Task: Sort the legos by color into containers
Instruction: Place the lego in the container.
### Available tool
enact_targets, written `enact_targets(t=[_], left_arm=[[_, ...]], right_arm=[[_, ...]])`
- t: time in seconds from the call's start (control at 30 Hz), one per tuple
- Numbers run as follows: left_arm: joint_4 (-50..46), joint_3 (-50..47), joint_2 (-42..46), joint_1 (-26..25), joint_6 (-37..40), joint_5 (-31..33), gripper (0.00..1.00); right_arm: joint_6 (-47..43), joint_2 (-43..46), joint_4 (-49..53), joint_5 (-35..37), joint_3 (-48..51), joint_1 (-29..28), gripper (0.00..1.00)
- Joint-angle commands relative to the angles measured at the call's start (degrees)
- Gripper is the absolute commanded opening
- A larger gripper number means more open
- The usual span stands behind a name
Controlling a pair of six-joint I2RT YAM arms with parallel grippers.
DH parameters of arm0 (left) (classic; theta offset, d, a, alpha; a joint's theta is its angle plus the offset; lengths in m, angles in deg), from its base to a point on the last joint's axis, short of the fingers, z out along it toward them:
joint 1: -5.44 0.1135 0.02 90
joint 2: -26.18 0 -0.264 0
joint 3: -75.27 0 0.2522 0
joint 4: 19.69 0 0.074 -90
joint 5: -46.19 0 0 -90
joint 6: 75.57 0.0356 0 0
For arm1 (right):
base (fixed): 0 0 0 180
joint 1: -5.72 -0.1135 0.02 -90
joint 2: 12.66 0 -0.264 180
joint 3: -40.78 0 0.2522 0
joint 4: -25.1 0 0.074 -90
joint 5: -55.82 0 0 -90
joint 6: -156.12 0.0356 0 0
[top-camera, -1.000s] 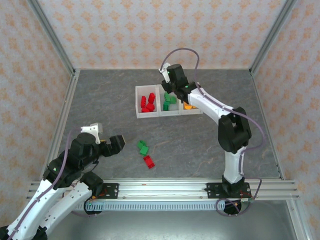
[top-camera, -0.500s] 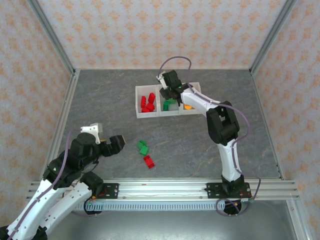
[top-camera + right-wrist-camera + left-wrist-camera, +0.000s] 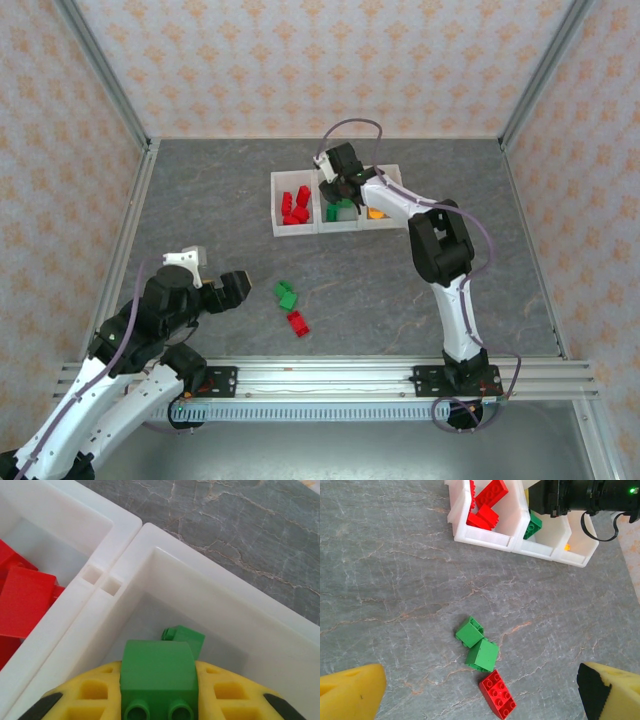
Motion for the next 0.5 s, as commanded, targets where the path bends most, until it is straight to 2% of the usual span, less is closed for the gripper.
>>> enact_targets(t=[0.0,0.3,0.47], left_arm=[[1.67,-0.51,-0.21,-0.04,-0.15,0.71,0.99],[1.31,-0.32,-0.78,-0.09,0.86,0.52,0.99],[1.40,-0.25,-0.81,-0.06,0.95,0.17,0.99]], right_arm=[[-1.68,0.21,0.64,-3.24,-1.30,0.14,0.22],[-3.32,1.45,1.57,-5.10,-0.42,0.14,0.34],[-3.59,3.57,1.25,-5.32,1.00,0.14,0.46]])
